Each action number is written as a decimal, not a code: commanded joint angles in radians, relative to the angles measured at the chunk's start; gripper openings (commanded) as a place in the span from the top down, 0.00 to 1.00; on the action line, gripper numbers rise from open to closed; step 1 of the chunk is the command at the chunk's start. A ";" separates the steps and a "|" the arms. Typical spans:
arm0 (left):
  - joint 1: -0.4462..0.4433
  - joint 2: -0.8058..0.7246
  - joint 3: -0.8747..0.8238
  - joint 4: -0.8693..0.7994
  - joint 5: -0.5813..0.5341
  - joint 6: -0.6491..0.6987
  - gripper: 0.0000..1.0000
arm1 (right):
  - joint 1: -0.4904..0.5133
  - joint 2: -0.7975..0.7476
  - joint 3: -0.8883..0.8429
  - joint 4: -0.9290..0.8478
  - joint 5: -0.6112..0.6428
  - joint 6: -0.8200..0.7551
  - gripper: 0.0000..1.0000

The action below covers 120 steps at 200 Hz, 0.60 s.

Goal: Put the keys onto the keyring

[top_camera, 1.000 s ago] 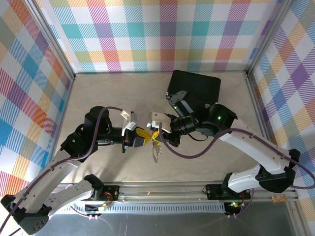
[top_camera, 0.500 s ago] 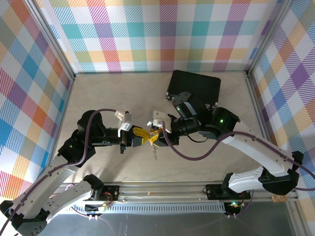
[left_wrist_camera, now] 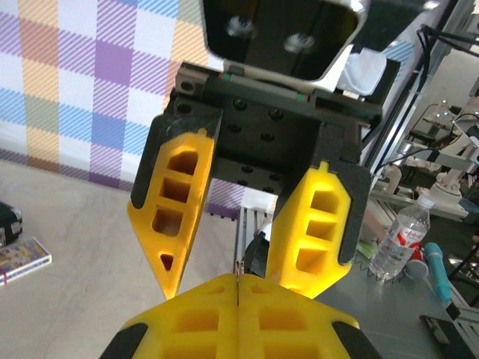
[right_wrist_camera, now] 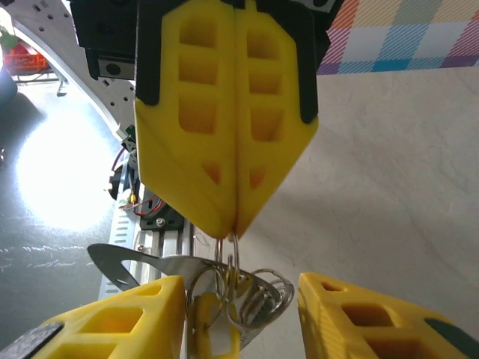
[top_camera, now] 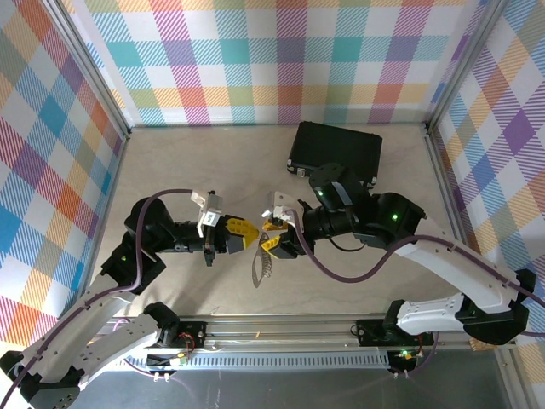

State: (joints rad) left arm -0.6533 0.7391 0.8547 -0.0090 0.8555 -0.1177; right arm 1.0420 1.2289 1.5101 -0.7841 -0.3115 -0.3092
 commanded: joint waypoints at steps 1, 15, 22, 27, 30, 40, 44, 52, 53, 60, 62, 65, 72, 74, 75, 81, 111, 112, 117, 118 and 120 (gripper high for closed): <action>-0.012 -0.012 -0.017 0.093 0.029 -0.029 1.00 | 0.003 -0.030 -0.015 0.051 -0.015 0.039 0.57; -0.012 -0.014 -0.022 0.101 0.030 -0.034 1.00 | 0.002 -0.035 -0.021 0.069 -0.012 0.050 0.59; -0.012 -0.016 -0.023 0.102 0.029 -0.034 1.00 | 0.001 -0.037 -0.024 0.079 -0.015 0.055 0.58; -0.012 -0.015 -0.023 0.101 0.028 -0.032 1.00 | 0.000 -0.036 -0.026 0.086 -0.021 0.060 0.58; -0.012 -0.015 -0.023 0.101 0.029 -0.032 1.00 | -0.001 -0.036 -0.025 0.087 -0.024 0.062 0.58; -0.012 -0.014 -0.022 0.098 0.028 -0.029 1.00 | -0.004 -0.036 -0.025 0.097 -0.042 0.069 0.58; -0.012 -0.014 -0.022 0.097 0.029 -0.027 1.00 | -0.004 -0.037 -0.025 0.101 -0.047 0.073 0.58; -0.012 -0.012 -0.023 0.096 0.028 -0.024 1.00 | -0.005 -0.037 -0.025 0.107 -0.059 0.079 0.56; -0.012 -0.013 -0.023 0.096 0.029 -0.024 1.00 | -0.006 -0.037 -0.025 0.109 -0.060 0.080 0.56; -0.012 -0.011 -0.022 0.096 0.030 -0.023 1.00 | -0.006 -0.036 -0.024 0.114 -0.063 0.085 0.56; -0.012 -0.011 -0.024 0.096 0.031 -0.023 1.00 | -0.006 -0.034 -0.024 0.116 -0.063 0.085 0.56; -0.012 -0.010 -0.023 0.098 0.031 -0.023 1.00 | -0.008 -0.033 -0.022 0.115 -0.063 0.087 0.57; -0.012 -0.010 -0.024 0.101 0.031 -0.023 1.00 | -0.007 -0.029 -0.021 0.114 -0.061 0.086 0.59; -0.012 -0.010 -0.025 0.102 0.031 -0.023 1.00 | -0.007 -0.029 -0.021 0.113 -0.060 0.085 0.60; -0.012 -0.009 -0.025 0.102 0.031 -0.023 1.00 | -0.007 -0.029 -0.021 0.113 -0.059 0.085 0.60; -0.012 -0.009 -0.025 0.104 0.032 -0.023 1.00 | -0.007 -0.027 -0.021 0.110 -0.054 0.085 0.63; -0.012 -0.011 -0.025 0.106 0.031 -0.025 1.00 | -0.007 -0.018 -0.021 0.093 -0.033 0.075 0.77; -0.012 -0.011 -0.025 0.106 0.031 -0.025 1.00 | -0.007 -0.018 -0.022 0.091 -0.032 0.074 0.77; -0.012 -0.010 -0.026 0.106 0.031 -0.023 1.00 | -0.007 -0.019 -0.022 0.088 -0.029 0.072 0.79; -0.012 -0.010 -0.026 0.106 0.030 -0.023 1.00 | -0.007 -0.018 -0.021 0.087 -0.028 0.072 0.80; -0.012 -0.010 -0.027 0.106 0.030 -0.023 1.00 | -0.007 -0.018 -0.022 0.085 -0.027 0.070 0.81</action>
State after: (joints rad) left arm -0.6533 0.7372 0.8341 0.0372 0.8558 -0.1390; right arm 1.0401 1.2072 1.4971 -0.6994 -0.3401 -0.2356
